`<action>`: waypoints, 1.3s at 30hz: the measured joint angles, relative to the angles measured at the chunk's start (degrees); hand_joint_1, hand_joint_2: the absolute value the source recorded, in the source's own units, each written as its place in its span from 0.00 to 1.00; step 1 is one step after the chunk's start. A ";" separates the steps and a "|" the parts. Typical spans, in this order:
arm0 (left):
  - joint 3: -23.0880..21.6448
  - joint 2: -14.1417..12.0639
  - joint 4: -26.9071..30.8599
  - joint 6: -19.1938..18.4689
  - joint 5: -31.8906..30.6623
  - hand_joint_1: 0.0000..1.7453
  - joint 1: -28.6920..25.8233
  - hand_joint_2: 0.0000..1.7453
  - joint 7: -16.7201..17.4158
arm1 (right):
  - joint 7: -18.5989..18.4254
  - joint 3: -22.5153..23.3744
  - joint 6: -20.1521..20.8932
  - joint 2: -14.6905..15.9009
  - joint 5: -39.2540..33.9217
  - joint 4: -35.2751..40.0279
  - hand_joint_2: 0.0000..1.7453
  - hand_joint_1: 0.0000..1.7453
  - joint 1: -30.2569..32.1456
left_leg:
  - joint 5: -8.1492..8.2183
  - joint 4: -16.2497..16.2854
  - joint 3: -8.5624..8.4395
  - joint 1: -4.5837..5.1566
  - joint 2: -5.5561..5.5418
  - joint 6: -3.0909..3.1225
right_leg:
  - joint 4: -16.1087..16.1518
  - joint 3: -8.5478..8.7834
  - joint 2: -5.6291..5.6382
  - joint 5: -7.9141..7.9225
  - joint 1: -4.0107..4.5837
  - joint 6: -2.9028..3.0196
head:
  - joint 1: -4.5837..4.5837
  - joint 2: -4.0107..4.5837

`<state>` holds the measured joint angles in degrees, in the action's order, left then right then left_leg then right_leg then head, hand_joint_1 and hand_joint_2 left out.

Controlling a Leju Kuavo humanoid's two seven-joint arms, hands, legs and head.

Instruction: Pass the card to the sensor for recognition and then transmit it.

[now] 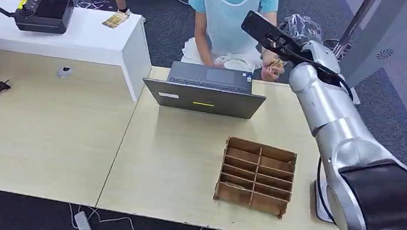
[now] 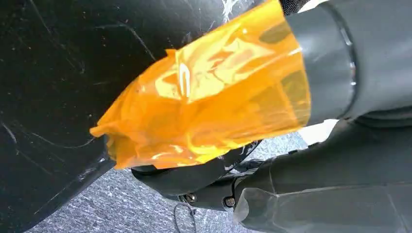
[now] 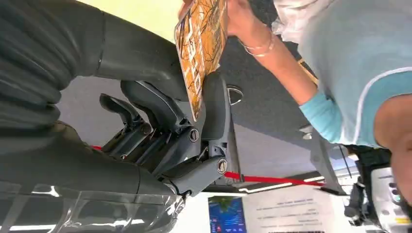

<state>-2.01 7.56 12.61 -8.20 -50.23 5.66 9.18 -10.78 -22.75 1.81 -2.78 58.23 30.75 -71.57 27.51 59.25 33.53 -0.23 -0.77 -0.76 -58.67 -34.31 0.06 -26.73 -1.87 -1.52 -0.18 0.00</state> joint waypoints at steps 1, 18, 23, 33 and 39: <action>0.02 0.00 0.00 0.02 0.00 0.00 0.00 0.00 0.00 | -0.44 0.46 -0.02 0.00 -0.02 -0.35 1.00 1.00 -0.08 | 0.00 0.00 0.00 0.00 0.00 0.00 | 0.00 0.00 0.00 0.00 0.00 0.00 | 0.02 0.00; 0.00 0.00 0.00 0.11 0.00 0.00 -0.01 0.00 0.15 | -0.83 3.82 -1.05 0.09 1.07 -4.09 1.00 1.00 -0.20 | 0.00 0.00 -0.01 0.00 0.02 0.00 | 0.00 -0.01 0.01 0.00 0.00 0.00 | 0.00 0.00; 0.00 0.00 0.00 0.13 0.00 0.00 -0.01 0.00 0.22 | -0.83 3.85 -1.27 0.20 1.25 -4.50 1.00 0.85 -0.19 | 0.00 0.00 -0.01 0.00 0.02 0.00 | 0.00 -0.01 0.01 0.00 0.00 0.00 | 0.00 0.00; 0.02 0.00 0.00 0.17 0.00 0.00 -0.01 0.00 0.52 | -0.39 4.87 -2.76 0.61 2.78 -4.83 1.00 0.00 -0.02 | 0.00 0.00 -0.01 0.00 0.02 0.00 | 0.01 -0.01 0.01 0.00 0.00 0.00 | 0.00 0.00; 0.02 -0.02 0.00 0.31 0.00 0.00 -0.02 0.00 0.98 | 1.73 6.14 -8.53 1.22 3.65 -3.23 1.00 0.00 1.01 | 0.00 0.01 -0.01 0.00 0.01 0.00 | 0.01 -0.01 0.01 0.00 0.00 0.00 | 0.00 0.00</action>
<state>-1.99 7.54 12.61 -7.89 -50.23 5.64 10.16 -9.05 -16.61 -6.72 -1.55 61.88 27.52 -70.56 27.51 59.25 33.51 -0.22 -0.76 -0.76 -58.66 -34.32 0.07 -26.73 -1.87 -1.52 -0.17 0.00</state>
